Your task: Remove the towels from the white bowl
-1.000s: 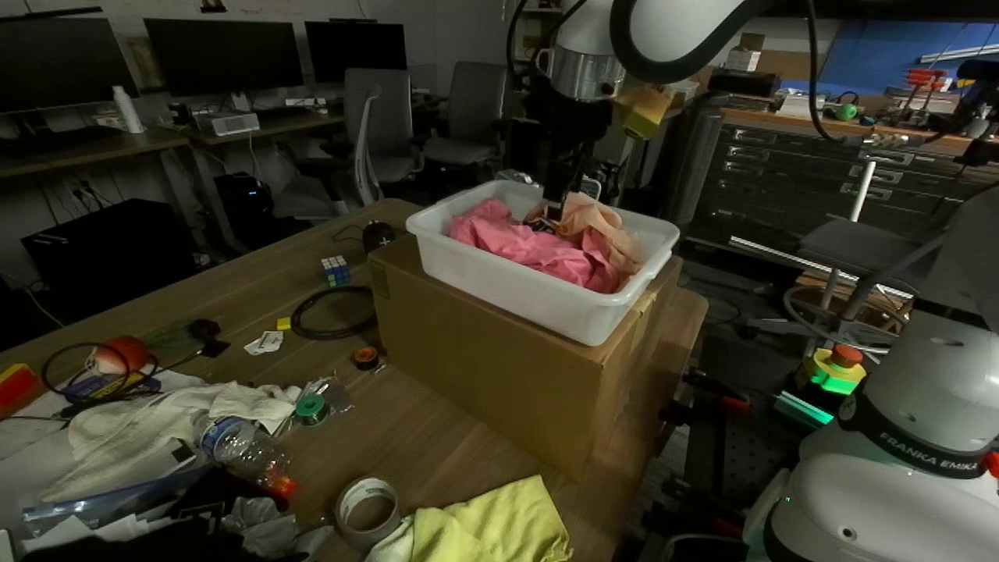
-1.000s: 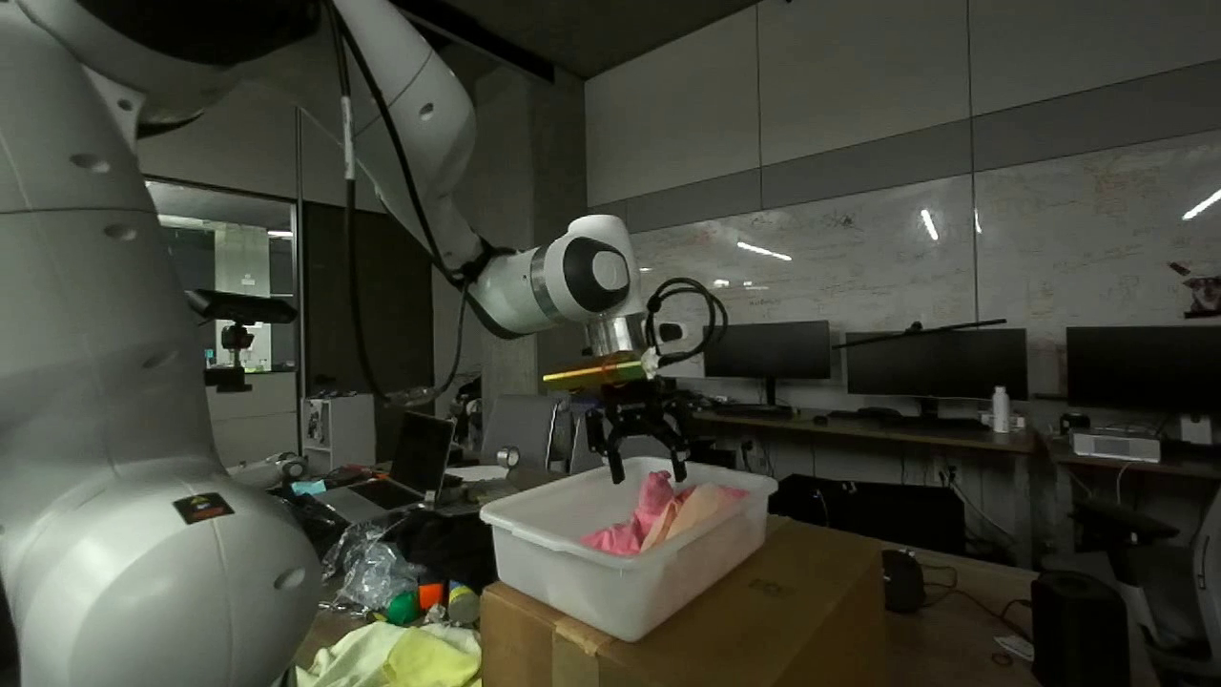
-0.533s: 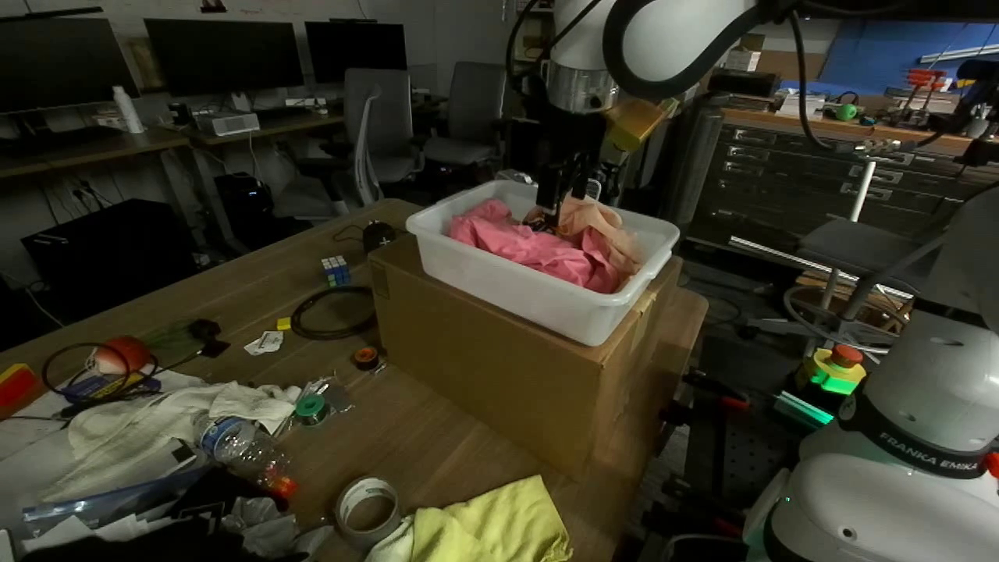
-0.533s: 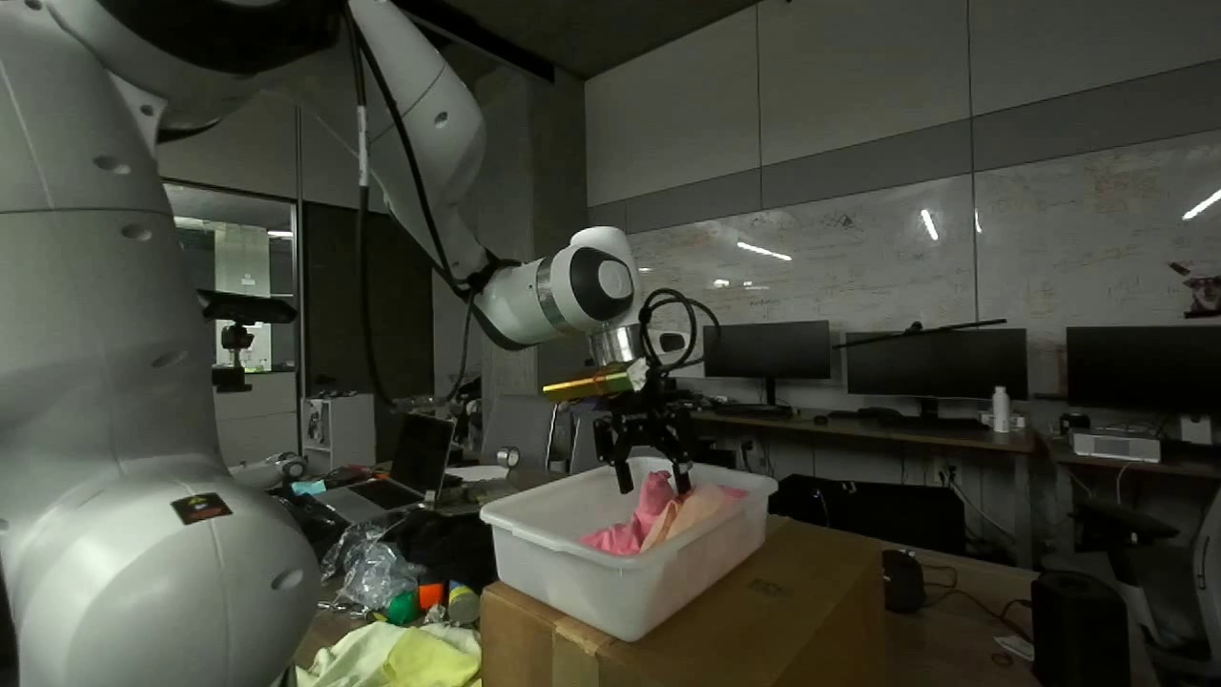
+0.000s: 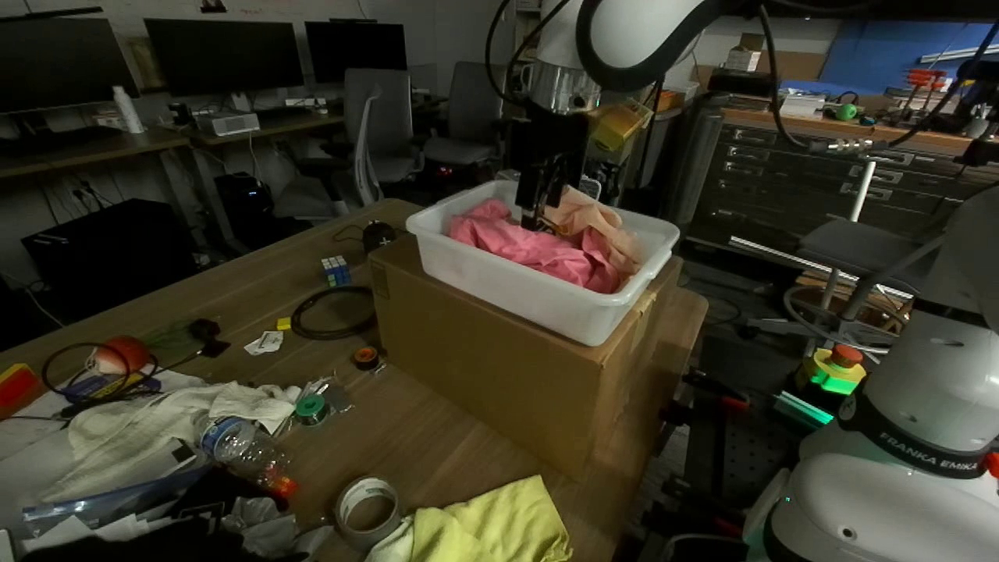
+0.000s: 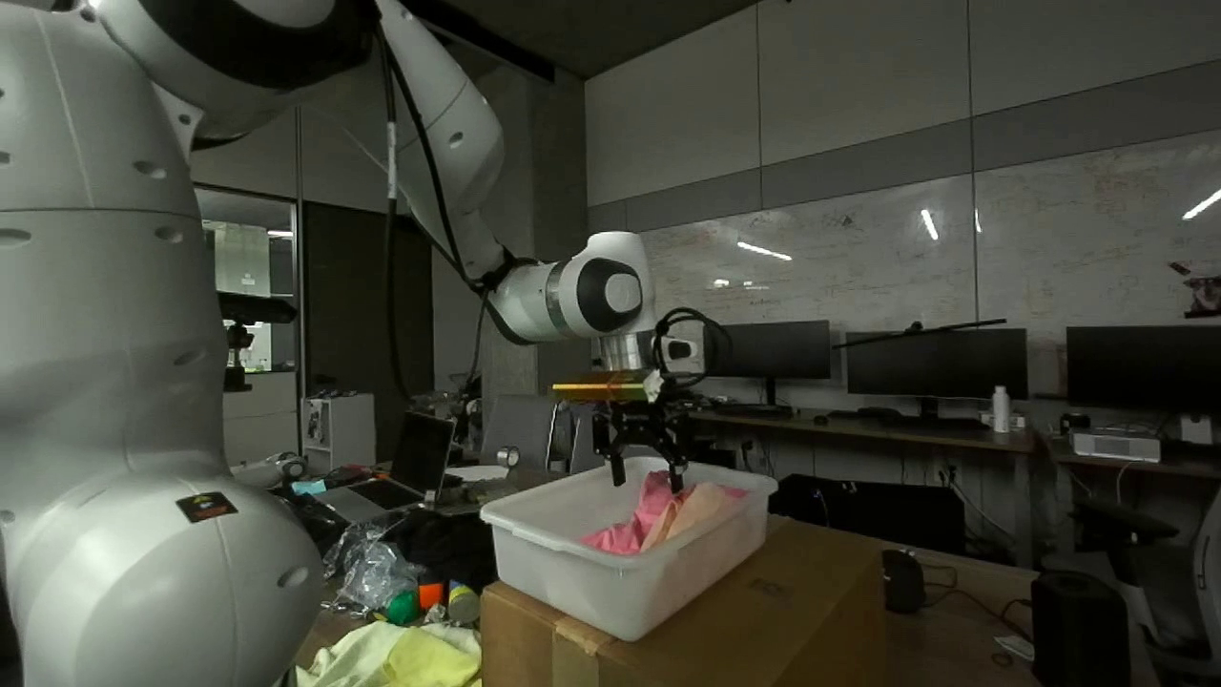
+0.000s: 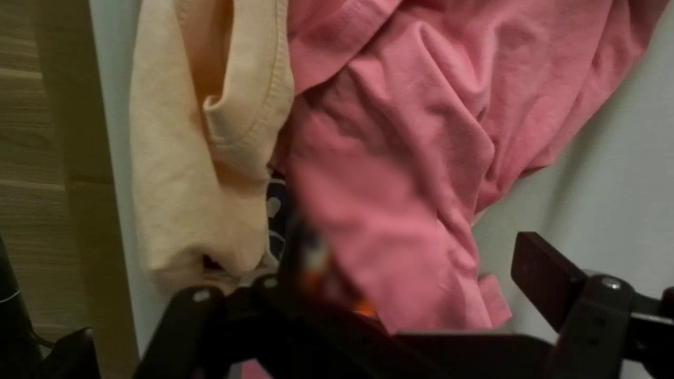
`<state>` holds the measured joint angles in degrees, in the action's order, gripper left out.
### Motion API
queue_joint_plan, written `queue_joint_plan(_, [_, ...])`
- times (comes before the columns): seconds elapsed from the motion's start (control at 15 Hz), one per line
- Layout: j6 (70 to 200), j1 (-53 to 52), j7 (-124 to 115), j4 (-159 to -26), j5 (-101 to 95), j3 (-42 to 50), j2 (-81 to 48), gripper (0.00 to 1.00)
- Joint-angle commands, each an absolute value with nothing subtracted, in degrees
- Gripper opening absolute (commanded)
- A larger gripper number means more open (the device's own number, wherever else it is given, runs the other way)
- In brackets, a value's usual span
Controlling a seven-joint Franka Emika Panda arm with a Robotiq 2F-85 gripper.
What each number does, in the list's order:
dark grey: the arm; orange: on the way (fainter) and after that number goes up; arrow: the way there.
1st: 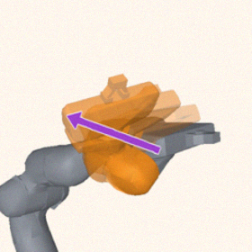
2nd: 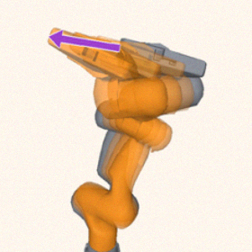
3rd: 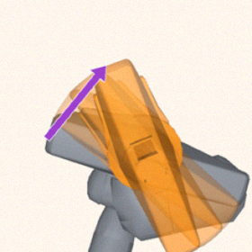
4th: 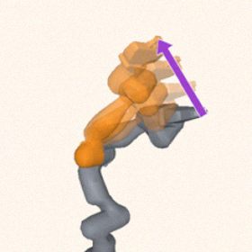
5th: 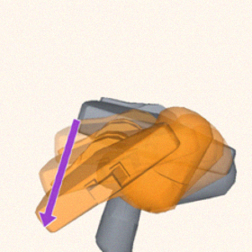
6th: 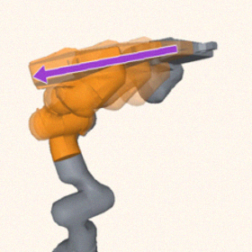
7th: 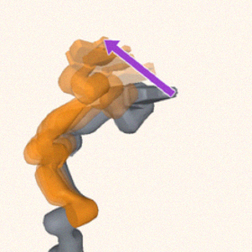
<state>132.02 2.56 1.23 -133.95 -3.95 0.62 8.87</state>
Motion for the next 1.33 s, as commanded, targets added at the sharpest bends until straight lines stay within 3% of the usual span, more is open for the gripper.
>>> queue_joint_plan(0.0, [132.6, 2.3, 2.9, -129.7, -3.4, 1.3, 2.9, 1.0])
queue_joint_plan(0.67, [132.0, 2.0, 3.5, -124.5, -3.9, 0.9, -6.7, 1.0])
queue_joint_plan(0.73, [132.3, 2.1, 3.4, -124.3, -3.8, 1.0, -6.9, 0.75])
queue_joint_plan(0.87, [132.6, 2.2, 3.7, -124.2, -3.6, 1.0, -7.1, 0.67])
queue_joint_plan(1.27, [133.4, 2.3, 3.9, -125.0, -3.0, 1.0, -5.5, 0.2])
